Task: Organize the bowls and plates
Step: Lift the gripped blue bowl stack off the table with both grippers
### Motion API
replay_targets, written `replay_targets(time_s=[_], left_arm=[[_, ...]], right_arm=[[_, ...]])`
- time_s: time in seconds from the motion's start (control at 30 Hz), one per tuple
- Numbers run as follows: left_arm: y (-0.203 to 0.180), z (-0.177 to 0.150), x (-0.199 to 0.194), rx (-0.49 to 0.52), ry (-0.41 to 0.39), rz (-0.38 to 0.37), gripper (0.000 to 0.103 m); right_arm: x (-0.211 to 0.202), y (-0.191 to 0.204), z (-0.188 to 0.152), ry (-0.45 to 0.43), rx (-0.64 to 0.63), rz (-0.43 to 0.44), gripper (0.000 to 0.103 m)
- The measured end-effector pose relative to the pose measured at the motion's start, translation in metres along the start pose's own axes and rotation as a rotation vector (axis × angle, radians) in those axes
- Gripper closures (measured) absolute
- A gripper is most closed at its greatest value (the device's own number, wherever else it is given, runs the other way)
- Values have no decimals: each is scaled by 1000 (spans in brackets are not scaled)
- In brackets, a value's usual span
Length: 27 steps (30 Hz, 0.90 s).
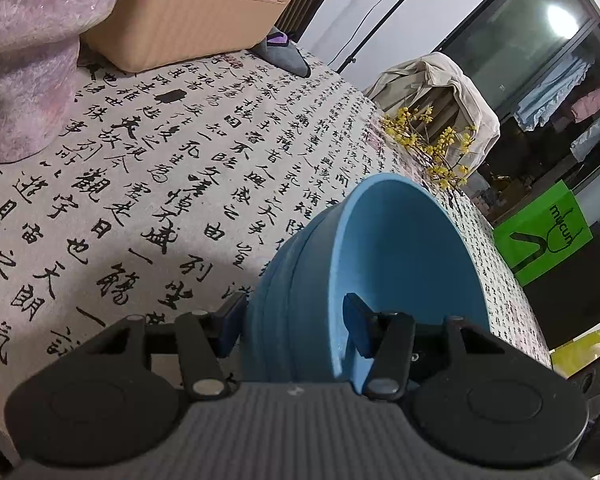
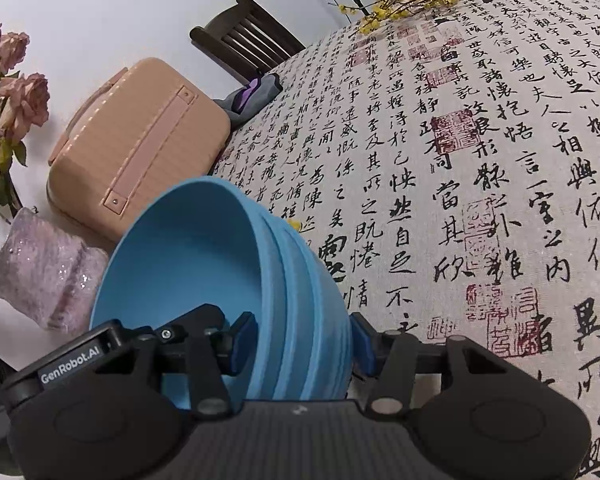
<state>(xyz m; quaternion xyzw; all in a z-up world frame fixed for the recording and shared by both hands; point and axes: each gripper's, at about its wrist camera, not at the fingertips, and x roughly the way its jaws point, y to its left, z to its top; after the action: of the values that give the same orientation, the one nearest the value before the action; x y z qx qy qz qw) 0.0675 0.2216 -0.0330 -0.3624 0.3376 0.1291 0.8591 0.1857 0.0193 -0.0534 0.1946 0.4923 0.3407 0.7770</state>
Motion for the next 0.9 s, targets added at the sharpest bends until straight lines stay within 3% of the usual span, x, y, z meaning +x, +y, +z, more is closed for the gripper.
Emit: replay_targets(time_s=[0.9], left_arm=[[-38,-14,-11,57,-21,-26,49]], right_arm=[[-40,-15,-4,-53,22,18,52]])
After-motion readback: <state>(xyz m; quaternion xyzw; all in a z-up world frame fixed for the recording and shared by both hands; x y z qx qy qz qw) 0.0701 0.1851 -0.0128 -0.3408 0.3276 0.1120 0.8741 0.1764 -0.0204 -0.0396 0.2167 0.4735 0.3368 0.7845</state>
